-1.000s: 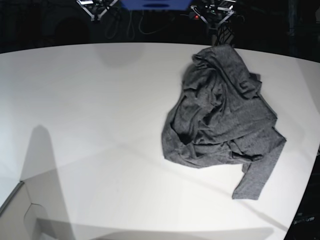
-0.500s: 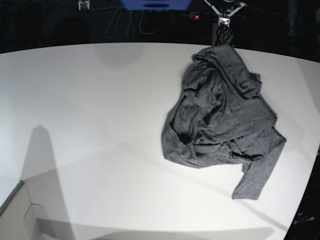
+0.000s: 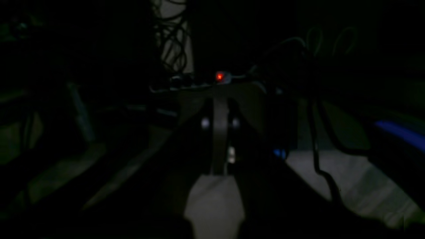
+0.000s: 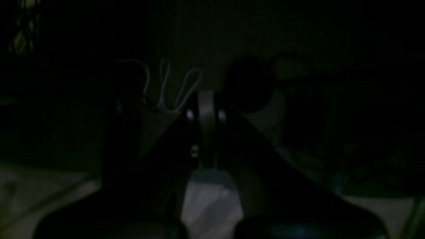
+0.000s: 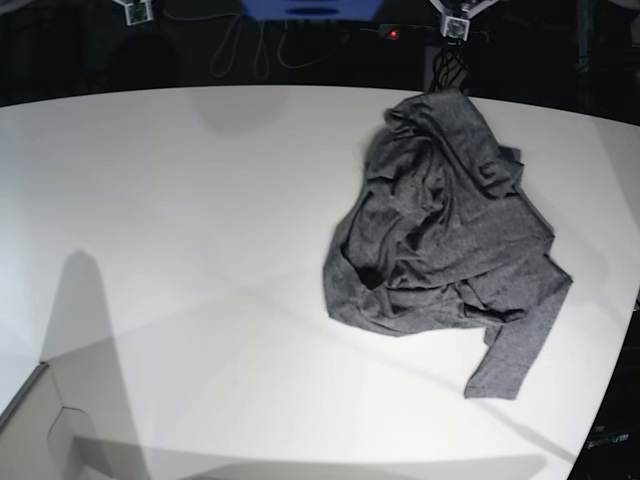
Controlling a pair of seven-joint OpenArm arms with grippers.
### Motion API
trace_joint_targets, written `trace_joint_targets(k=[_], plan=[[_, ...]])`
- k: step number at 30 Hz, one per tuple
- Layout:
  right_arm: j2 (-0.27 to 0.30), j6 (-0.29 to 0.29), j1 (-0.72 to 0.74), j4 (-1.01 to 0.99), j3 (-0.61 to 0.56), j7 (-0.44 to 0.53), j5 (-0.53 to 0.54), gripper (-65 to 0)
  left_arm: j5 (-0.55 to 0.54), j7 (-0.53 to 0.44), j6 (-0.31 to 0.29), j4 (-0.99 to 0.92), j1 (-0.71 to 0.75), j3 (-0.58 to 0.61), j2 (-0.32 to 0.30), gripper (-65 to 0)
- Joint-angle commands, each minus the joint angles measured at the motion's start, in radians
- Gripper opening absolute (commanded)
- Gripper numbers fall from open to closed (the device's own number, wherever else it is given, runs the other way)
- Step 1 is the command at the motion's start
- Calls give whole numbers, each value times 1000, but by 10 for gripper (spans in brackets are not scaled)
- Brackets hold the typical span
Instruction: Layout the t-shirt on the table in an organized manner, then fold the t-shirt properly
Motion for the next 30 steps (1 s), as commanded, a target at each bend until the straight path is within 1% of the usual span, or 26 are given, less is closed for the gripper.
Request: trace_joint_targets(k=[1, 5, 10, 14, 16, 18, 21, 22, 24, 27, 30], plan=[[15, 2, -46, 51, 4, 19, 4, -650, -3, -6, 0, 55, 29, -9, 2, -650], [25, 2, -111, 242, 4, 19, 4, -650, -3, 31, -3, 222, 82, -89, 25, -650], [19, 0, -132, 422, 26, 10, 4, -650, -3, 63, -3, 378, 112, -144, 40, -650], [19, -1, -127, 589, 26, -88, 4, -650, -22, 75, -3, 503, 139, -150, 40, -650], [19, -1, -121, 666, 26, -151, 4, -650, -72, 77, -3, 544, 142, -152, 35, -650], [16, -1, -88, 718, 18, -198, 4, -650, -139, 77, -3, 553, 138, -181, 37, -650], [-30, -1, -8, 738, -11, -248, 4, -650, -271, 80, -3, 553, 102, -233, 40, -650], [-39, -1, 20, 739, -14, -264, 4, -650, -314, 96, -3, 553, 93, -255, 37, -650], [-58, -1, 75, 739, -43, -309, 4, -650, -395, 172, -3, 558, 79, -307, 34, -650], [-73, -1, 167, 741, -117, -401, 4, -650, -497, 294, -4, 559, 27, -420, 37, -650], [-73, -1, 279, 741, -210, -534, 4, -650, -586, 426, -4, 558, -36, -548, 40, -650]])
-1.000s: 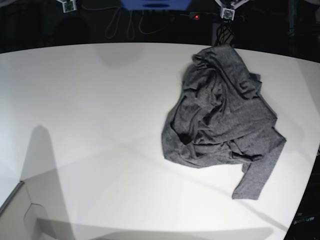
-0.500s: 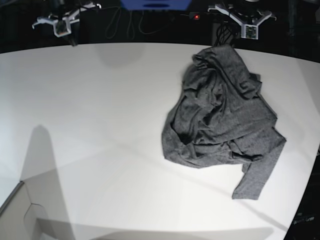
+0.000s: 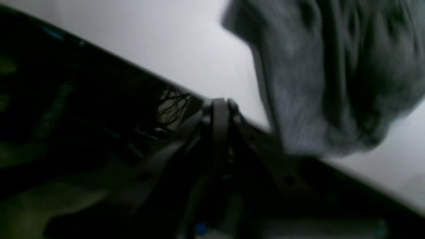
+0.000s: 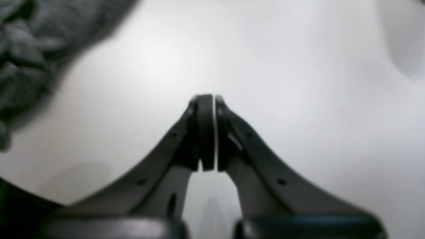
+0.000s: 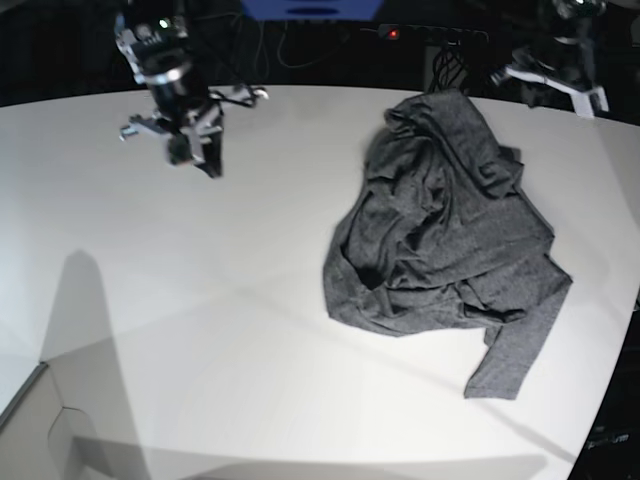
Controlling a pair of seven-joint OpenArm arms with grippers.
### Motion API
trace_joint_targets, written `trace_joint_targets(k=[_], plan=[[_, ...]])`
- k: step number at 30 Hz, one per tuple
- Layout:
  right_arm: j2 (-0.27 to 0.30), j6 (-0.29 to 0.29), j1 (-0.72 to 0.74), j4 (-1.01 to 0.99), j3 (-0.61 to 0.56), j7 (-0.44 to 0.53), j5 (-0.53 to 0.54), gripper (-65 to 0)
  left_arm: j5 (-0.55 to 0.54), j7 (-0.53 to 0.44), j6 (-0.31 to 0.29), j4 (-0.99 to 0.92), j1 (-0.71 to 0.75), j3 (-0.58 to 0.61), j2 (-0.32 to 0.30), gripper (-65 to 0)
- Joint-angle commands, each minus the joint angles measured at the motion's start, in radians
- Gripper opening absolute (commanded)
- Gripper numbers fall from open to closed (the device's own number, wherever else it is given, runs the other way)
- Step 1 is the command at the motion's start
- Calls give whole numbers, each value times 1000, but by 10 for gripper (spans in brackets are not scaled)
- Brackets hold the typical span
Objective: Layout the t-shirt on the table in an organized manner, then fold the t-shirt properly
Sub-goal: 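Move the right gripper down to the grey t-shirt edge and grasp it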
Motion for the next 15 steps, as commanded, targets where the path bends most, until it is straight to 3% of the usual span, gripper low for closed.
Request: trace_joint_targets(k=[1, 7, 11, 13, 15], plan=[[2, -1, 28, 20, -26, -2, 0, -650, -17, 2, 1, 17, 1, -50, -8, -650], [-85, -1, 203, 19, -123, -174, -3, -650, -94, 76, 1, 19, -62, -218, -6, -650], [-165, -1, 321, 0, -144, -311, -5, -523, -94, 108, -2, 20, -77, -271, -6, -650], [-177, -1, 372, -26, -172, -340, -5, -448, -94, 102, -53, 20, -77, -281, -6, -650], [-180, -1, 430, -69, -210, -340, -5, -390, -94, 108, -151, 20, -83, -313, -5, -649]])
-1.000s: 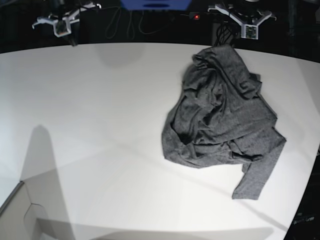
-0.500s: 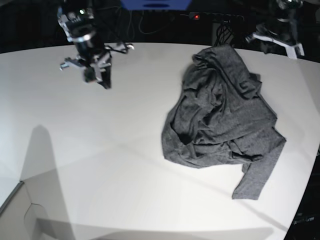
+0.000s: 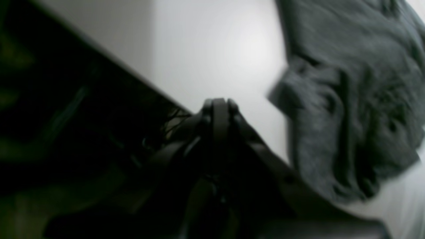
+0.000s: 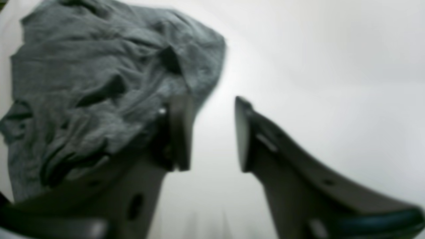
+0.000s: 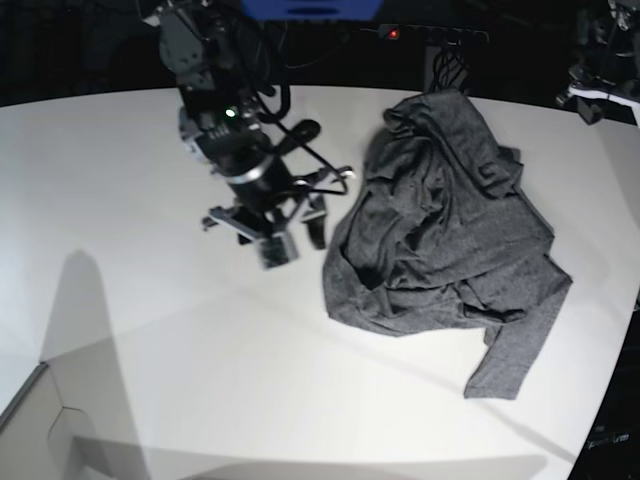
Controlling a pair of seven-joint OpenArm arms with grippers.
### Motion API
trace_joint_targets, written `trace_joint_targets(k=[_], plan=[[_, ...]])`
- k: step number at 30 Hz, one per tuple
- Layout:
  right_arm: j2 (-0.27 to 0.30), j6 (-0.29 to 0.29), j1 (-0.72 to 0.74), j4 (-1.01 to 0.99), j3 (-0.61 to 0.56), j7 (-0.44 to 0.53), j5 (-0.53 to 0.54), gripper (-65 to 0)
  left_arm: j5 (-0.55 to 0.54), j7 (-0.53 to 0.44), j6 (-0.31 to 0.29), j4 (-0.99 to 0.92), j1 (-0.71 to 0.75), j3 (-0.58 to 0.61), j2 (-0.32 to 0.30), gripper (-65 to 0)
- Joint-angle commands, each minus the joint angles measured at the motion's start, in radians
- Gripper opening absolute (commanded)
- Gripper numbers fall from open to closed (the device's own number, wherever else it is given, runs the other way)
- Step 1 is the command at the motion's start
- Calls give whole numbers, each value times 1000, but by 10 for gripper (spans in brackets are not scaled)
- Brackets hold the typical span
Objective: Layout the t-shirt on the table in an organized manner, then fold the t-shirt properly
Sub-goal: 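Move the right gripper down to the grey t-shirt edge and grasp it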
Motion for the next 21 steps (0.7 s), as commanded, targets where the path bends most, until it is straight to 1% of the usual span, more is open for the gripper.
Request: trace_joint_targets(k=[1, 2, 3, 5, 8, 10, 13, 16, 19, 21], plan=[[-11, -2, 39, -3, -13, 26, 7, -372, -7, -19, -39, 18, -10, -23, -6, -649], [-14, -2, 65, -31, -22, 27, 7, -360, 1, -19, -76, 18, -17, -36, 12, -649], [-25, -2, 85, -61, -31, 29, 7, -358, 6, -19, -100, 16, -22, -52, 21, -646], [-50, -2, 139, -135, -45, 29, 7, -359, 24, -19, -133, 16, -23, -85, 38, -613], [-71, -2, 217, -246, -64, 35, 7, -359, 47, -17, -137, 16, -33, -92, 41, -526], [-82, -2, 262, -339, -77, 78, 7, -359, 59, -17, -137, 15, -33, -92, 41, -455], [-82, -2, 301, -454, -108, 158, 7, -359, 58, -17, -137, 15, -26, -92, 43, -386], [-80, -4, 340, -566, -114, 230, 7, -359, 58, -17, -137, 15, -26, -94, 52, -369], [-82, -5, 361, -638, -114, 274, 7, -359, 59, -17, -137, 15, -25, -94, 70, -369], [-90, -5, 378, -684, -114, 300, 7, -359, 59, -17, -137, 15, -25, -94, 72, -369]])
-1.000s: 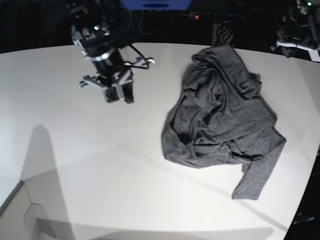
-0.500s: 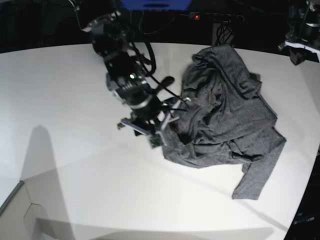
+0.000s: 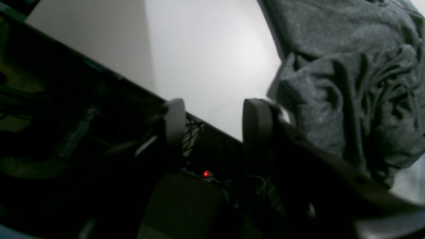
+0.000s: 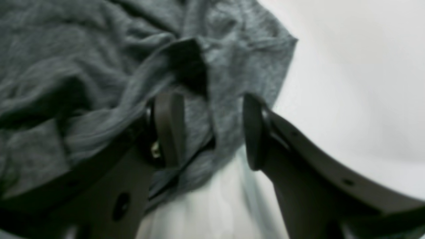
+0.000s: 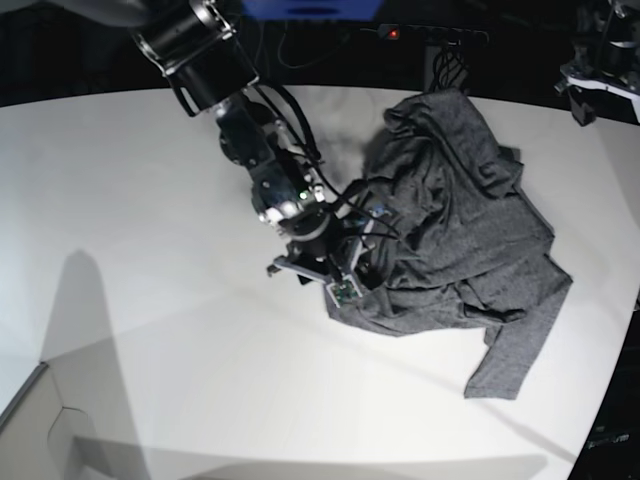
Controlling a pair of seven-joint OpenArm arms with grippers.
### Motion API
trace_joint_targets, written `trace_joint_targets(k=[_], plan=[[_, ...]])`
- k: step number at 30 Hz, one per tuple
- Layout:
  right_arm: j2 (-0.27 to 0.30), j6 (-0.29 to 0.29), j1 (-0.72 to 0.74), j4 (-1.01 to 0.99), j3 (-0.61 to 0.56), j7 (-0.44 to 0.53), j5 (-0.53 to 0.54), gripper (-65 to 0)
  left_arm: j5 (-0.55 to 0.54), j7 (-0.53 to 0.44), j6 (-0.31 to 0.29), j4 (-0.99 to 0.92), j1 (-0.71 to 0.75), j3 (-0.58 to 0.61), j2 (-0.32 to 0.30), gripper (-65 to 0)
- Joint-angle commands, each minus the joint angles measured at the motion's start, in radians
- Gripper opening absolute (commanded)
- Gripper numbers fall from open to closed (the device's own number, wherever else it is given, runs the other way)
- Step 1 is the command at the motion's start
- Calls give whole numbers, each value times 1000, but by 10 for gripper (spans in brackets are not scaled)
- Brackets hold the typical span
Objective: Layout the t-shirt on the table in an organized manner, then fold the t-shirt properly
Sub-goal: 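Move the right gripper down to the grey t-shirt edge and grasp it, then drag the grasped shirt edge with the right gripper away from the heap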
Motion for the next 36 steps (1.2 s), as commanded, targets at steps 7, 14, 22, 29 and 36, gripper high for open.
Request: trace_joint_targets(k=[7, 14, 22, 29, 36], plan=[[-28, 0, 54, -37, 0, 40, -1, -359, -15, -20, -5, 12, 11, -49, 14, -369], [-31, 0, 100, -103, 8, 43, 1, -519, -18, -20, -5, 12, 13, -66, 17, -369], [-8, 0, 49, 109, 129, 5, 1, -650, -18, -20, -5, 13, 13, -66, 17, -370], [78, 0, -68, 532, 215, -124, 1, -650, -23, -21, -5, 21, -2, -58, 17, -370], [108, 6, -69, 538, 418, -143, 6, -650, -103, -21, -5, 19, -27, -56, 17, -370]])
